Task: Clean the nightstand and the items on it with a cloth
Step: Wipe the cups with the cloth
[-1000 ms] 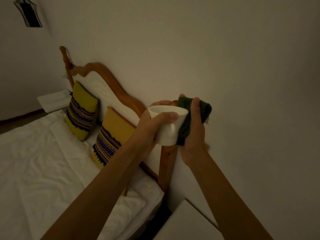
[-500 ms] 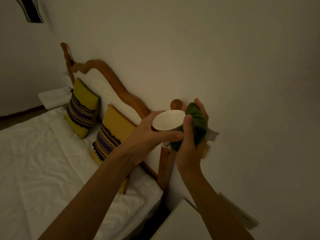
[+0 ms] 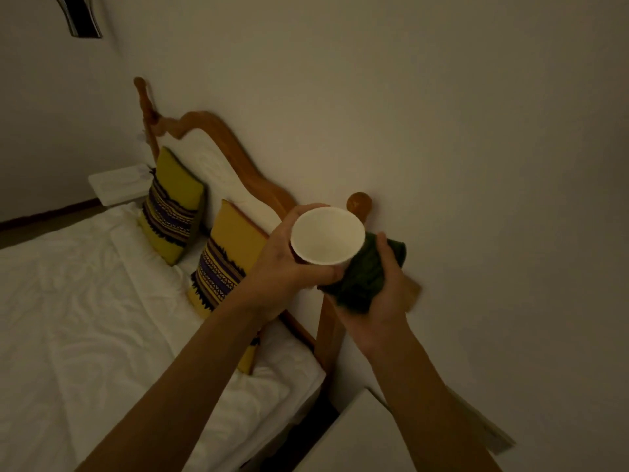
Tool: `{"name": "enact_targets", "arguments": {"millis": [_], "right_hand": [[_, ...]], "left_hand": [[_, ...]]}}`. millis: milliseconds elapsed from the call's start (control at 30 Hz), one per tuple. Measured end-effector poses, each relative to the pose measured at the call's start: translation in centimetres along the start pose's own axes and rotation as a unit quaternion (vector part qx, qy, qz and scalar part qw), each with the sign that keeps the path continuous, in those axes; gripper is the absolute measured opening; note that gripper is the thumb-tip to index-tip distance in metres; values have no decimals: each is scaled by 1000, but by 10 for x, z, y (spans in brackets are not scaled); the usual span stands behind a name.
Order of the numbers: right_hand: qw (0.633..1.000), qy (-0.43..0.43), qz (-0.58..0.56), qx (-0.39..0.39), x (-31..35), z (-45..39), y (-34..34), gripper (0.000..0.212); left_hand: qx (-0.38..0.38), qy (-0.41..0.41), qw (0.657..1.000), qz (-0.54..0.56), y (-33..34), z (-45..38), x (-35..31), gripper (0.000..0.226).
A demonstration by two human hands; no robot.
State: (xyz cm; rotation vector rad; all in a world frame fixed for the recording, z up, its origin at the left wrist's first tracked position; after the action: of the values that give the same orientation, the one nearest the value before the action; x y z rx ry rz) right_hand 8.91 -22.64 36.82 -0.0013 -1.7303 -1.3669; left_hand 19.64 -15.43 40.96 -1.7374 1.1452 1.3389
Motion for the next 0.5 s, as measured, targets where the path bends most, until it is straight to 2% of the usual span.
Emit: {"name": "enact_targets", "arguments": {"millis": [100,200,300,433,500], "right_hand": [[999,40,-29,-1,-3,5,-3,51],[999,36,-7,-15,-8,9,-12,46],[998,26,44,-29,-14,18,-15,36],[992,6,96,-78,-9,19,-18,49],[983,-6,158,-96,-12,21,-15,48]], "left_hand": [[-75,-27,993,87,-3,2,11,89],[-103,-41,982,156,-4,1,18,92],[-87,-68,960,257,-2,1,19,86],[-51,-79,936,340,5,1,18,70],[-41,-91,919,381,12,1,17,68]]}}
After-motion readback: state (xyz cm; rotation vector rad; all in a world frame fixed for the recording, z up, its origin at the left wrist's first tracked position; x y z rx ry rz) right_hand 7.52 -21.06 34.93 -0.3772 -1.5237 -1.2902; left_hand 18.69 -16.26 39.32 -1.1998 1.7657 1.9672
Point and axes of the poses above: each hand's wrist, its own z-axis away from the middle knuckle, its own y-axis out of the palm, x = y × z, the point moved 4 cm from there along -z, towards the middle knuckle, and after that the axes turned 4 degrees about -y, right-handed, at the moved point
